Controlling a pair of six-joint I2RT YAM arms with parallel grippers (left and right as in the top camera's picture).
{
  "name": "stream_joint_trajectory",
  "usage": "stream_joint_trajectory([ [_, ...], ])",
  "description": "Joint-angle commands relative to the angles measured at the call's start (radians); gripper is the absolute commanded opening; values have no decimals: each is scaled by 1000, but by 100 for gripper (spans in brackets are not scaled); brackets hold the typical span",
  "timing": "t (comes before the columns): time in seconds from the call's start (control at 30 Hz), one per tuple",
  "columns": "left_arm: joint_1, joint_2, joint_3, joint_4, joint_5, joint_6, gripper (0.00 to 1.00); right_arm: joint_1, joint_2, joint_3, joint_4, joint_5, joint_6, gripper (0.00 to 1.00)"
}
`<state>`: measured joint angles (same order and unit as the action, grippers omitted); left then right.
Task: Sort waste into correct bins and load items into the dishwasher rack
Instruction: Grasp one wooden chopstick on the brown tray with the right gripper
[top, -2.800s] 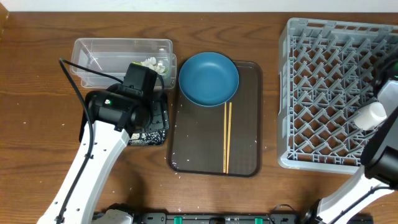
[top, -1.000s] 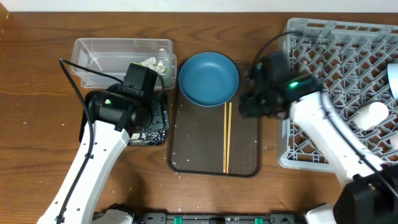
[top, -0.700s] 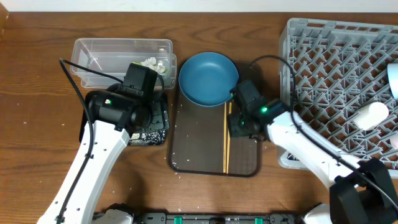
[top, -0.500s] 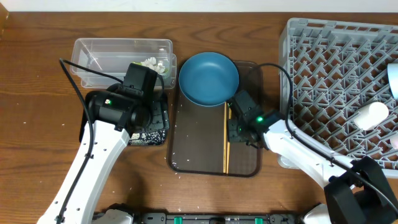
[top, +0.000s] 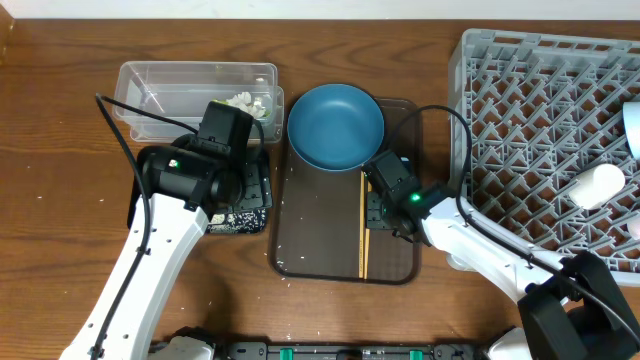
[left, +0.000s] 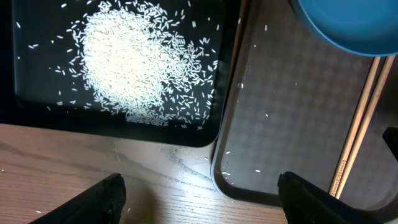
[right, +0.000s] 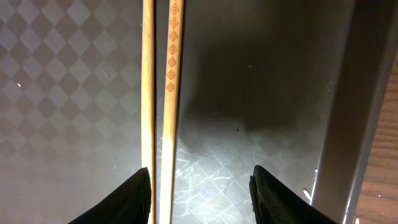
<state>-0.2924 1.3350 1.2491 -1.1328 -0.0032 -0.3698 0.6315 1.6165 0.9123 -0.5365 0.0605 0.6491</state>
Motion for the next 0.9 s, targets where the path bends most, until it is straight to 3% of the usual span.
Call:
stream_joint_trajectory([
  [0.0, 2, 6, -4, -4, -5, -9, 81, 18, 6, -8, 3, 18, 35, 50],
  [0.6, 2, 6, -4, -4, -5, -9, 81, 37, 168, -8, 21, 15, 65, 50],
  [0.7, 2, 6, -4, -4, -5, -9, 81, 36, 167, -7, 18, 15, 73, 37],
  [0.87, 2, 6, -4, -4, -5, -9, 81, 27, 167, -6, -11, 16, 80, 7],
])
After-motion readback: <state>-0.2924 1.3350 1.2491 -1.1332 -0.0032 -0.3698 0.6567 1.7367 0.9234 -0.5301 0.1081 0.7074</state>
